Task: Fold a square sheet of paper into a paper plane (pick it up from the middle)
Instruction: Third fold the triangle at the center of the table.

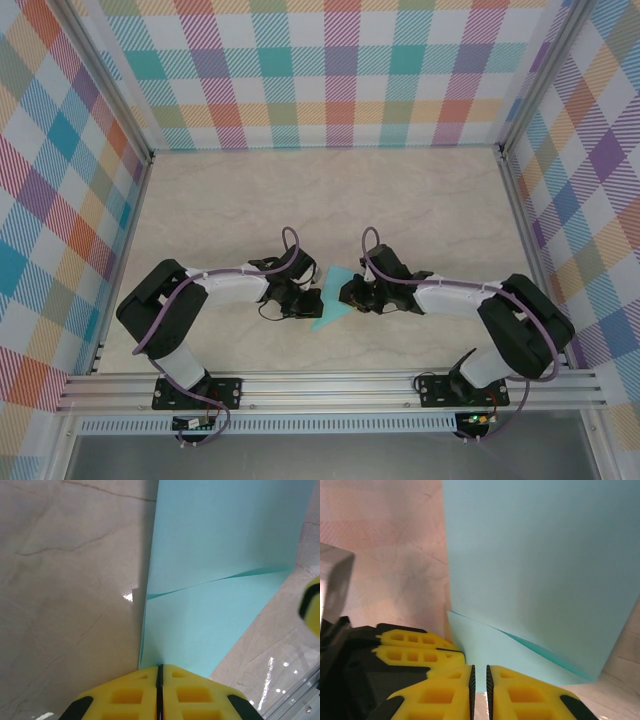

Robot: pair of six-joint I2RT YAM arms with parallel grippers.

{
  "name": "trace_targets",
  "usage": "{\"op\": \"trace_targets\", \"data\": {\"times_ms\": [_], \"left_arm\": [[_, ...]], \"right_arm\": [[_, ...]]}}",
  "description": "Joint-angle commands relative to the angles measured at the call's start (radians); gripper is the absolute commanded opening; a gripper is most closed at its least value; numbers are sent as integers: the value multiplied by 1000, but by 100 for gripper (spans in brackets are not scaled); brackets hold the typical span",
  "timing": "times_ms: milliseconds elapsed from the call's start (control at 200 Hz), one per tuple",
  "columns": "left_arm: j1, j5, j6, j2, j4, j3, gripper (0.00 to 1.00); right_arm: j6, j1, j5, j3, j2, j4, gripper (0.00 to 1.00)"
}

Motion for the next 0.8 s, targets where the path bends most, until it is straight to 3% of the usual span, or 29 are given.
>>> {"op": "trace_targets", "data": {"times_ms": [0,425,795], "left_arm": [[0,-78,2,34,-72,-25,10],[1,-16,-65,-106,-70,60,20],[0,193,-149,-41,111,51,20]], "right_arm": [[-8,4,10,4,90,-1,15],[-11,4,32,-20,103,-11,14],[-8,4,37,-24,112,-10,14]]}}
